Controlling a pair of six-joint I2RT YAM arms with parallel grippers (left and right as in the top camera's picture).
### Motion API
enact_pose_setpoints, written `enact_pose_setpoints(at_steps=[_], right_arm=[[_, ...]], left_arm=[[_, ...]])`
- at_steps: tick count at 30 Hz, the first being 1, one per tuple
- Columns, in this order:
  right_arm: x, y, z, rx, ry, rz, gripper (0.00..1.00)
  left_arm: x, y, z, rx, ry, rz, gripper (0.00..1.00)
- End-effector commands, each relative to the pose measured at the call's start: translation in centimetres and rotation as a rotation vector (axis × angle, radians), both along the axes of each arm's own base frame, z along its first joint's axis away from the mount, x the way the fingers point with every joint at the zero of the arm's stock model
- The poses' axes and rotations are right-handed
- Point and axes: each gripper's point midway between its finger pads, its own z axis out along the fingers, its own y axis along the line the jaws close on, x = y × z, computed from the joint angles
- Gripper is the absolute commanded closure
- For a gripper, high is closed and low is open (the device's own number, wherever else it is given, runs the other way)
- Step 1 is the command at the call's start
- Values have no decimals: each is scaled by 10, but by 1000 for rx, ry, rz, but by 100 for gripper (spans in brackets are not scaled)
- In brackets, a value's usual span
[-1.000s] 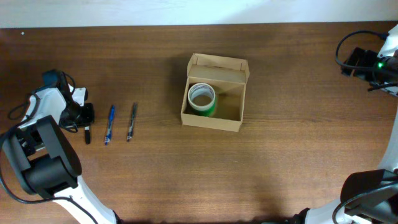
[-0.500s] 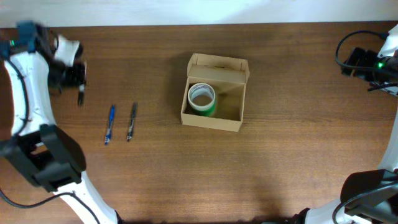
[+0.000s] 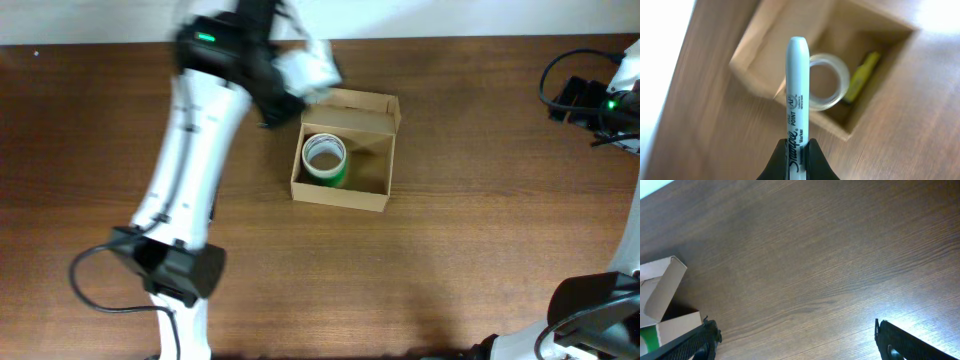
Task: Pack container
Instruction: 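Lift the black marker and carry it with the left gripper into the box, then lower the black marker into the box with the left gripper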
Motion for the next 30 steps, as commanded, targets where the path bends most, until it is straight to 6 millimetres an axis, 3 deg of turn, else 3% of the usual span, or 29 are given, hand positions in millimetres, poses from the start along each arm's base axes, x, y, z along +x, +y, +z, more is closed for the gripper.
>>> enact_pose_setpoints(at_steps=[1, 5, 8, 20, 30], right_arm=[[2, 1, -5, 16, 6, -5, 1], [2, 1, -5, 16, 6, -5, 1], [2, 1, -5, 16, 6, -5, 1], [2, 1, -5, 16, 6, -5, 1], [2, 1, -5, 16, 6, -6, 1]], left_arm=[[-21, -33, -13, 128, -50, -248, 98], [-48, -64, -35, 181, -5, -425, 98], [-58, -71, -56, 219, 48, -497, 98], [-41, -69, -152, 289, 241, -522, 98], [-36, -76, -185, 282, 283, -501, 99]])
